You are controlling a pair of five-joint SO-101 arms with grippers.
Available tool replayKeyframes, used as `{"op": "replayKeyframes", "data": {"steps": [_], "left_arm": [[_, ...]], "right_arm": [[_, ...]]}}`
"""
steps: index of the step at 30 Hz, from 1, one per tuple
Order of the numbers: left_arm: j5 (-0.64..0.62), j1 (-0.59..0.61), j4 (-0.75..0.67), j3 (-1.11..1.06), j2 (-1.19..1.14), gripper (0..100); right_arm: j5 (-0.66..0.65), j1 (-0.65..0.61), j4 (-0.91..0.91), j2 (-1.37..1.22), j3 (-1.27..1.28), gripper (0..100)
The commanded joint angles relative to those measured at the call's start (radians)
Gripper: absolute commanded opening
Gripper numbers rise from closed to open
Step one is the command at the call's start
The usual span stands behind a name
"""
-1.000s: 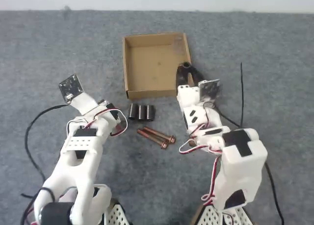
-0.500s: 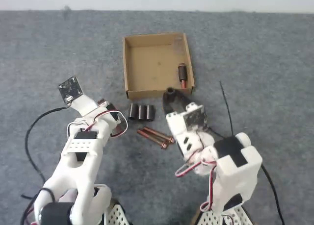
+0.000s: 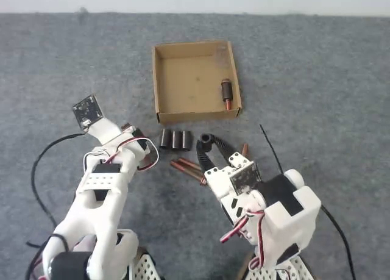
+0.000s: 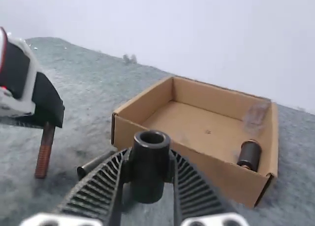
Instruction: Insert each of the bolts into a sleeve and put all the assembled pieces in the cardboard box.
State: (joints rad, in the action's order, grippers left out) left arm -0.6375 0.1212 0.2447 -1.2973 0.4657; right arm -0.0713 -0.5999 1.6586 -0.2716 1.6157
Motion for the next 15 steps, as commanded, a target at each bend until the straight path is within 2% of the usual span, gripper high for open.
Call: {"op": "replayKeyframes", "data": {"steps": [1,5,15], "left_arm": [[0.014,0.008,-0.031,0.010,0.052,1],[0.014,0.003,-0.057,0.016,0.060,1],[0.014,0.003,-0.390,0.016,0.063,1]], "right_arm": [[-0.017,-0.004,0.028,0.059,0.031,0.7],[-0.017,-0.005,0.028,0.051,0.026,0.7],[-0.018,-0.005,0.027,0.050,0.026,0.7]]}}
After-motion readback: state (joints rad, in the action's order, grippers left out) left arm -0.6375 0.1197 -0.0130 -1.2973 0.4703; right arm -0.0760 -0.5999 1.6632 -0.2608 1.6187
